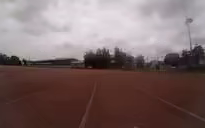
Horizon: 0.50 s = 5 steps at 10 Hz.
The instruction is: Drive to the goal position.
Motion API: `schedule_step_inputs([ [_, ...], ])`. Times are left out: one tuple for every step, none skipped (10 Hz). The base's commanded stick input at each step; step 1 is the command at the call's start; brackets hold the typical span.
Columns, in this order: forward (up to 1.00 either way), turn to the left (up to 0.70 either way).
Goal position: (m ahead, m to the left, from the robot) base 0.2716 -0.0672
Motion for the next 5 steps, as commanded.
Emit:
schedule_step_inputs([
  [0.70, 0.00],
  [0.70, 0.00],
  [0.70, 0.00],
  [0.70, 0.00],
  [0.70, 0.00],
])
